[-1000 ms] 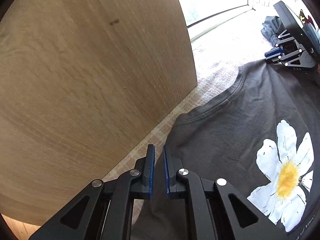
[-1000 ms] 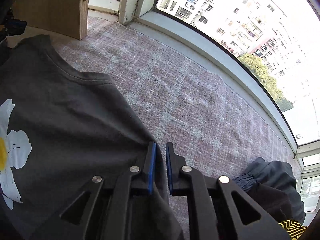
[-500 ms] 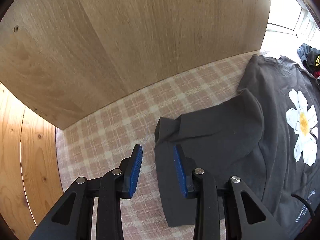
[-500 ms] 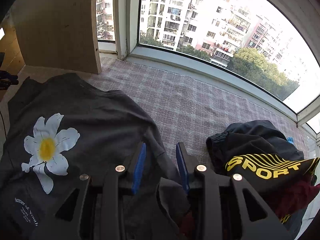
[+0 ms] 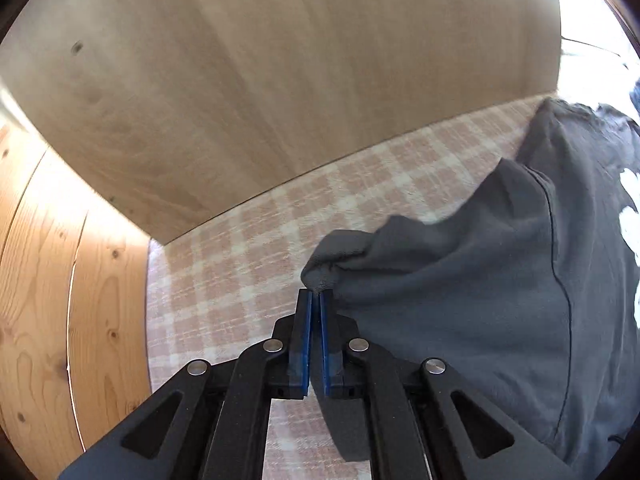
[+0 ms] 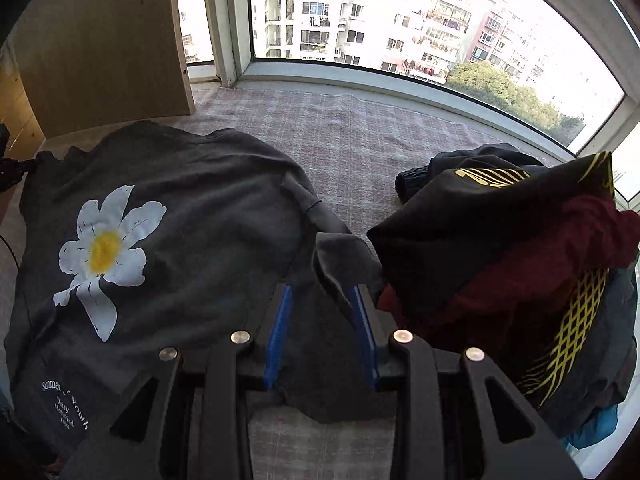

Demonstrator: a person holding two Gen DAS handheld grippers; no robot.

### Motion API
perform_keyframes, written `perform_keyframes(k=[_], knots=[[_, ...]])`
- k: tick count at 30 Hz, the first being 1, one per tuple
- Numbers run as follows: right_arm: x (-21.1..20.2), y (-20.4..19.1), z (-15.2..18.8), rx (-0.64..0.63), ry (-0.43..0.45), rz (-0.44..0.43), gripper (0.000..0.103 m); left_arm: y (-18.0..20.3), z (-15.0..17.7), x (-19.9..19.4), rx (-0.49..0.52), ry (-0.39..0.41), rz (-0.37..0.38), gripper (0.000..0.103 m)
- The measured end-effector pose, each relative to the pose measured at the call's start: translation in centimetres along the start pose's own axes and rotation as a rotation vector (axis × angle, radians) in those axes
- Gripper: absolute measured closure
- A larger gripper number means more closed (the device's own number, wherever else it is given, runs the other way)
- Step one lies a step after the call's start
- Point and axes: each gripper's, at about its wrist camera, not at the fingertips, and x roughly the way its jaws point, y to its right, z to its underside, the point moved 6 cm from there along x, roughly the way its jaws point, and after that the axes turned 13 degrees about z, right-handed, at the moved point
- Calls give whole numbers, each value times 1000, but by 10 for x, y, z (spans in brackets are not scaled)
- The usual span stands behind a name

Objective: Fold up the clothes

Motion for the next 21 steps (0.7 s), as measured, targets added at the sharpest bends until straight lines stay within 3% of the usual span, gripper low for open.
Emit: perform_keyframes(k=[1, 3, 5, 7, 10, 13, 17, 21], knots=[[-5, 1, 9, 9, -9, -8, 72, -9, 5, 0, -43, -23, -8, 74], [-15, 1, 31, 25, -29, -24, 72, -11, 15, -14, -21, -23, -67, 74], [-26, -3, 65, 38, -53, -39, 72, -4, 28, -43, -3, 18, -60, 74], [-37, -8, 99, 52, -78, -53, 72, 5, 45, -77, -24, 64, 27, 68], [-53, -15, 151, 72, -114, -75, 72, 31, 80, -123, -24, 95, 139, 68], [-69, -21, 202, 92, -150, -96, 72, 71, 136, -158, -3, 95, 260, 68], [-91, -31, 270, 119, -199, -125, 72, 115, 220, -173, -14, 21, 379, 68], [-103, -40, 326, 117, -241, -134, 72, 150, 303, -178, -42, -69, 420, 68]])
